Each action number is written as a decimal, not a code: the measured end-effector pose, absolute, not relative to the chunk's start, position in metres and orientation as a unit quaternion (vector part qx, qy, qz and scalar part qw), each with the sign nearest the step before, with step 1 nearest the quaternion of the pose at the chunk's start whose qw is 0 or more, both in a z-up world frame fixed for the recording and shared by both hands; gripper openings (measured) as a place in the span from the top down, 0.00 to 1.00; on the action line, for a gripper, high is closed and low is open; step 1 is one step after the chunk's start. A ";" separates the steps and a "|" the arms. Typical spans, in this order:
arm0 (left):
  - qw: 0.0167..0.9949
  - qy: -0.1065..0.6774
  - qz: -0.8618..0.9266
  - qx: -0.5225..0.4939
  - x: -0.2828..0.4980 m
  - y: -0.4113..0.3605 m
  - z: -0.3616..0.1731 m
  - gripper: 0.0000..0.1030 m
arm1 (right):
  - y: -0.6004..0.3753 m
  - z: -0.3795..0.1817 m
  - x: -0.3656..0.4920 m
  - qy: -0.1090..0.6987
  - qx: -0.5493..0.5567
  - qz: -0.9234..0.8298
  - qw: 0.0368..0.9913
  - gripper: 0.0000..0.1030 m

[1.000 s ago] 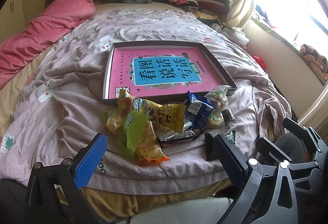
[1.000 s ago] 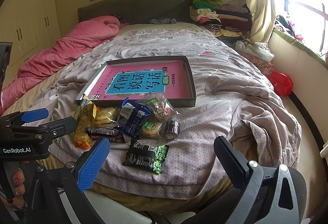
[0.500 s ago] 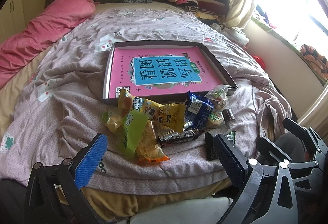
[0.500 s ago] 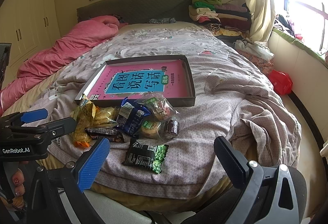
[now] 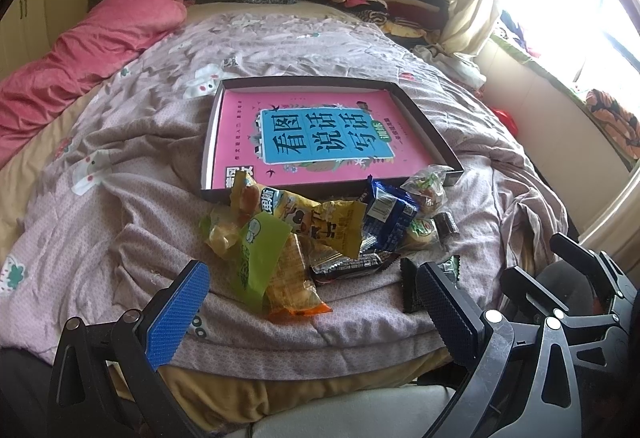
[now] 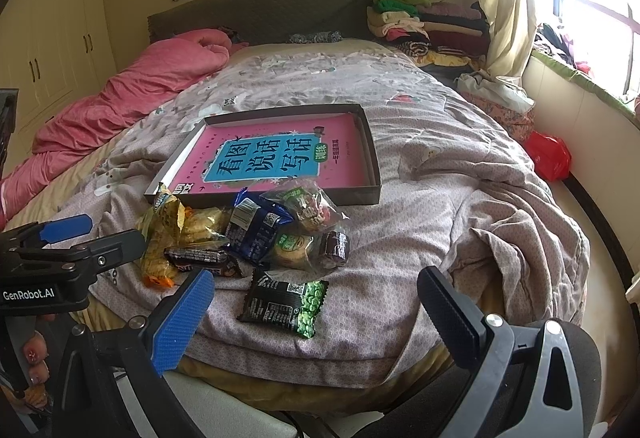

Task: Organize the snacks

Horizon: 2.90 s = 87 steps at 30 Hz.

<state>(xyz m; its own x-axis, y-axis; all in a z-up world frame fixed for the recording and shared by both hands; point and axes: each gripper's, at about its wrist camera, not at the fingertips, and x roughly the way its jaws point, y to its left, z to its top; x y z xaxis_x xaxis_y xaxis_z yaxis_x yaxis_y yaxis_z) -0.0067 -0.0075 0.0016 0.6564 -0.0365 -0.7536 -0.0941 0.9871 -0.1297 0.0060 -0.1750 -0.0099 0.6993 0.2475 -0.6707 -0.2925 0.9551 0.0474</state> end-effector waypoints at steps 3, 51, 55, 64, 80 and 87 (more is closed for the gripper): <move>0.905 0.418 0.015 -0.080 -0.007 -0.009 -0.001 0.00 | -0.176 -0.011 0.007 0.362 -0.028 0.146 0.920 0.01; 0.865 0.475 0.021 -0.158 0.040 0.073 -0.059 0.03 | -0.179 -0.037 0.051 0.418 0.013 0.149 0.896 0.00; 0.864 0.471 0.017 -0.177 0.042 0.081 -0.062 0.08 | -0.181 -0.044 0.064 0.430 0.018 0.142 0.891 0.00; 0.860 0.470 0.015 -0.200 0.046 0.093 -0.069 0.22 | -0.193 -0.062 0.096 0.459 0.026 0.119 0.880 0.30; 0.862 0.461 0.004 -0.212 0.055 0.102 -0.072 0.54 | -0.174 -0.078 0.114 0.474 0.004 0.171 0.864 0.66; 0.866 0.462 0.004 -0.189 0.055 0.098 -0.069 0.62 | -0.174 -0.078 0.114 0.471 0.002 0.176 0.864 0.68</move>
<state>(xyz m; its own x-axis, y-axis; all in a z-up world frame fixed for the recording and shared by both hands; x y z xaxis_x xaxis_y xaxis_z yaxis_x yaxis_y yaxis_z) 0.0552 0.0982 -0.0688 0.5725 -0.1676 -0.8026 -0.1812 0.9288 -0.3233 0.1144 -0.1738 -0.0780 0.4945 0.3059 -0.8136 -0.3023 0.9381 0.1689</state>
